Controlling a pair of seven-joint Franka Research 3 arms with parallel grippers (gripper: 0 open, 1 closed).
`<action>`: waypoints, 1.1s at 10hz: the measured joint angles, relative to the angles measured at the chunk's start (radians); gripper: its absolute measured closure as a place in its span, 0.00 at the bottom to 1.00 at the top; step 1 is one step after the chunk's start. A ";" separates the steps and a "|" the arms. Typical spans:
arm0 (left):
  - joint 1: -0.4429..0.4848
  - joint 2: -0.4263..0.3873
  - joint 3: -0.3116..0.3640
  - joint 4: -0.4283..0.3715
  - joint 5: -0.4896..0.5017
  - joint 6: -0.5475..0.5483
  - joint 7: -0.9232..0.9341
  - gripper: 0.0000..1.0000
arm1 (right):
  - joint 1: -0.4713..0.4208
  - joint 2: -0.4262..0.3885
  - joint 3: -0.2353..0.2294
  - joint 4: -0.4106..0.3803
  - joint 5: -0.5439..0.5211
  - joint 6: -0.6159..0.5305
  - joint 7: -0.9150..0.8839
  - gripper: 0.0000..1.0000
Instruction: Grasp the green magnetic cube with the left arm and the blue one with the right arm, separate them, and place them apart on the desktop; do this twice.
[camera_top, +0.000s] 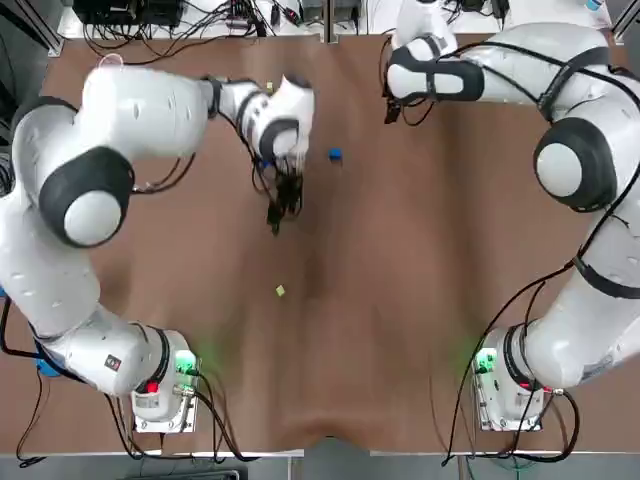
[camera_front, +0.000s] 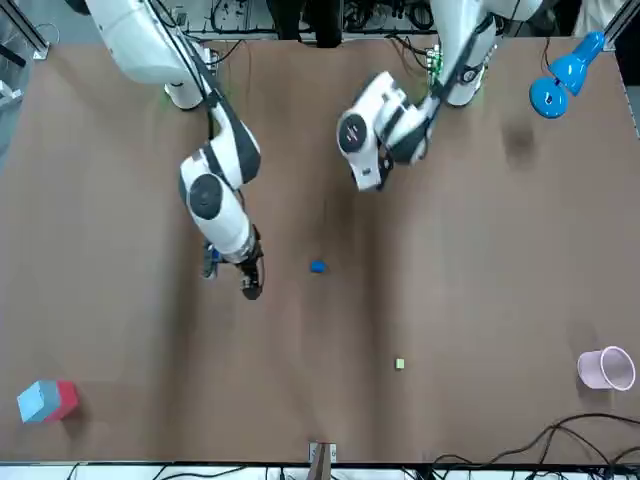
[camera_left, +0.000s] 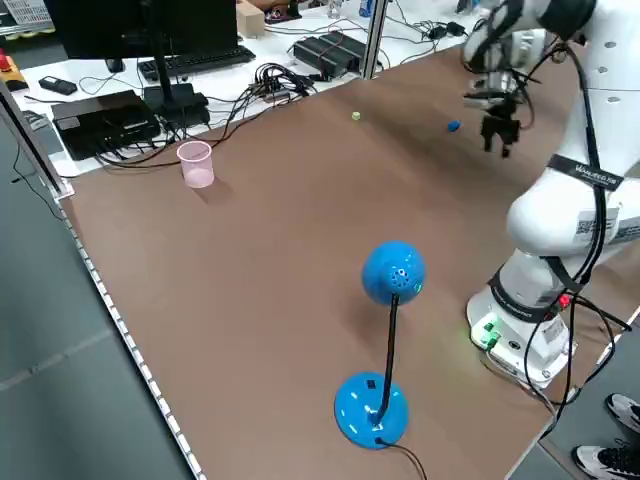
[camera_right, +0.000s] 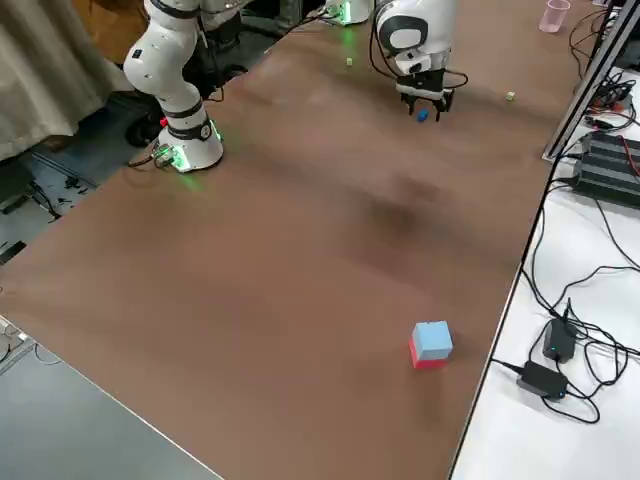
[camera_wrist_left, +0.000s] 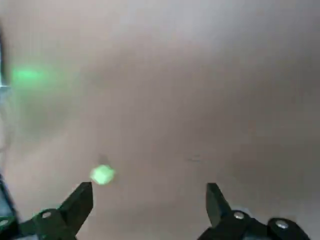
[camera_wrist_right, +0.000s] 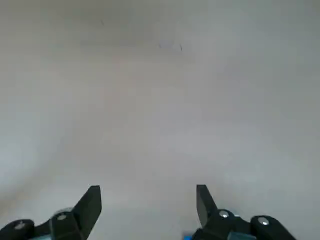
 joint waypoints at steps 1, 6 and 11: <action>0.006 0.060 0.024 0.064 0.007 0.102 -0.025 0.00 | -0.009 -0.016 -0.015 -0.023 0.000 0.000 -0.039 0.14; -0.113 0.243 0.119 0.239 0.010 0.368 -0.305 0.03 | -0.015 -0.029 -0.020 -0.051 0.000 0.002 -0.061 0.13; -0.240 0.315 0.272 0.297 0.009 0.519 -0.347 0.05 | -0.010 -0.029 -0.018 -0.051 0.001 0.004 -0.061 0.13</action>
